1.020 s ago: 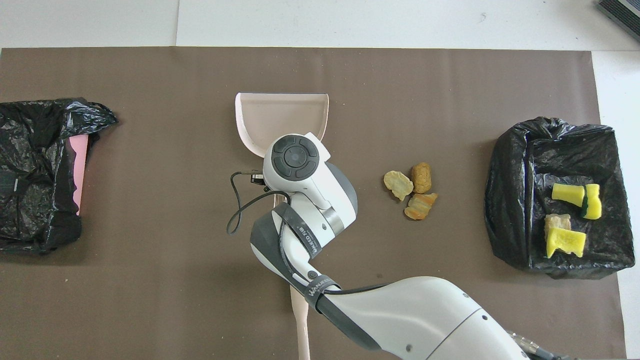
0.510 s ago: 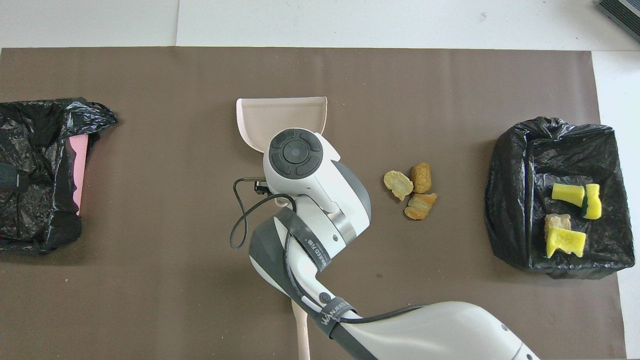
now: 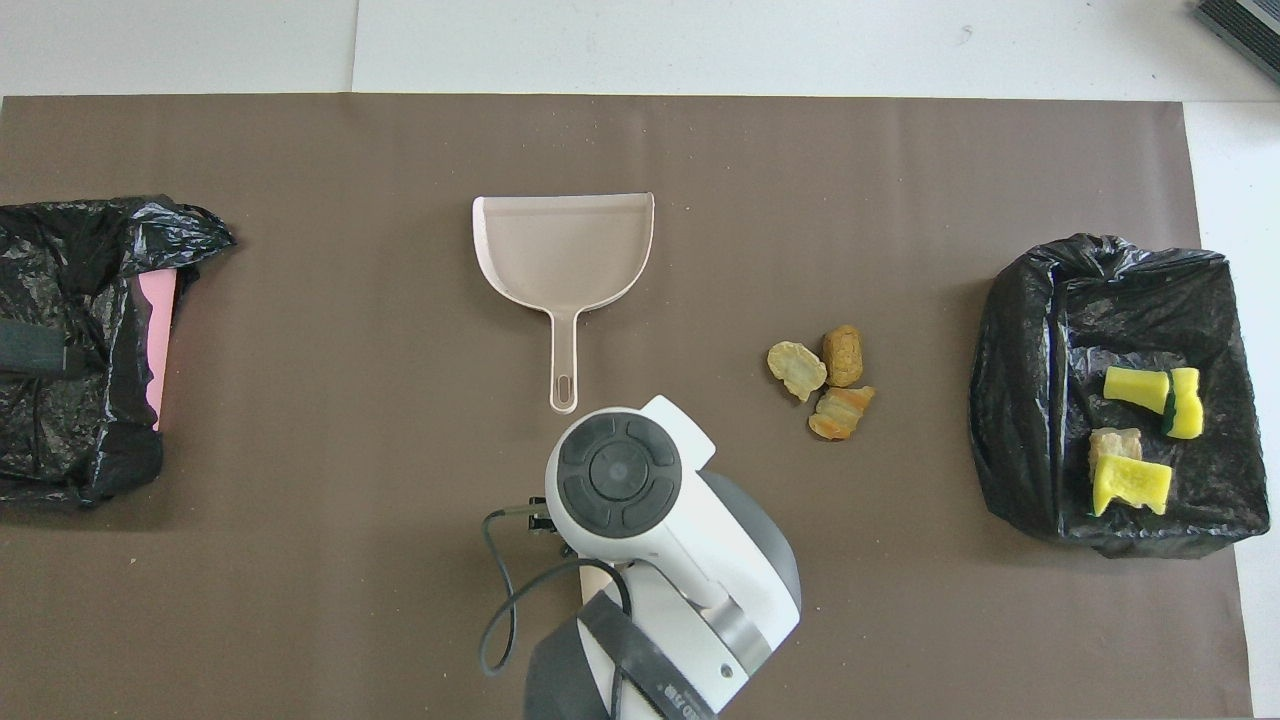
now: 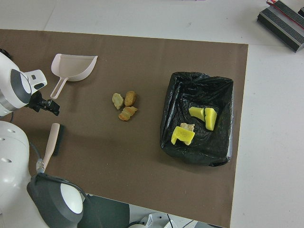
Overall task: Sweep and dump trash in bin
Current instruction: 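Grasp the dustpan handle with the left gripper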
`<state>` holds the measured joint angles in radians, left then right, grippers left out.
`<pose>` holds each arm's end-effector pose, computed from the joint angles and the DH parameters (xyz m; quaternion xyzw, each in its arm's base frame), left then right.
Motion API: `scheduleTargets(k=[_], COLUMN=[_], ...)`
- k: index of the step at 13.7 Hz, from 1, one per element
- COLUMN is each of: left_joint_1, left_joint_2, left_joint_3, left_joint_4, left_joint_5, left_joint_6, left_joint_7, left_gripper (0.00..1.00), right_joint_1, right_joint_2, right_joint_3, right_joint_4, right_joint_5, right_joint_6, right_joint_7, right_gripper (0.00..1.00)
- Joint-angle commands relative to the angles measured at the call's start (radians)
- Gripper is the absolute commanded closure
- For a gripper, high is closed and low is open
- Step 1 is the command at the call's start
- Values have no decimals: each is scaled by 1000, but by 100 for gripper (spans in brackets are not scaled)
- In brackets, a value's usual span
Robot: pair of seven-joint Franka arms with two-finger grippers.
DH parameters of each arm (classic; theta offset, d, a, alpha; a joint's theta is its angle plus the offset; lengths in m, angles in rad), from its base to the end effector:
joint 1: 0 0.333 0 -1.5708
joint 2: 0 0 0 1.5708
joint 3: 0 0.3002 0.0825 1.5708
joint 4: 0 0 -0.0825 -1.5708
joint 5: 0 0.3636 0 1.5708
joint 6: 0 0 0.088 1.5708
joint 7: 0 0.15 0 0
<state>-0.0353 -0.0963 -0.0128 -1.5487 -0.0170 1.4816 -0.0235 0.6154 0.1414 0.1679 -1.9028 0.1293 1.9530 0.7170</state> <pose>0.4962 -0.0269 0.6173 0.9998 -0.0132 0.0143 0.0084 0.3881 0.4033 0.3710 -0.9965 -0.0060 0.0809 0.0211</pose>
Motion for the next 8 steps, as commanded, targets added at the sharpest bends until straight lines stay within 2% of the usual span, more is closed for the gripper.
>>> scheduleTargets(k=[1,3,4,6,8], left_joint_1=[-119,-182,-213,-277,-346], left_joint_2=[47,62,64,117,196], left_joint_3=[8,7,7,8,8], left_joint_4=[-62,-150,-193,-223,-221], left_joint_5=[11,11,11,12,22], left_joint_6=[125,272,342,413,498], left_joint_7=[-35,-110,-131,-147,-243], left_gripper=[0,0,0,0,0], right_joint_1=[55,119,139,176,233], right_joint_2=[-176,-279,-310,-321,-289], right_joint_3=[2,2,2,2,2], right_joint_4=[-253,-414,-456,-487,-534], right_joint_5=[93,156,183,197,204], right_joint_6=[65,154,165,185,315], right_joint_7=[-27,-24,-24,-10,33], right_gripper=[0,0,0,0,0])
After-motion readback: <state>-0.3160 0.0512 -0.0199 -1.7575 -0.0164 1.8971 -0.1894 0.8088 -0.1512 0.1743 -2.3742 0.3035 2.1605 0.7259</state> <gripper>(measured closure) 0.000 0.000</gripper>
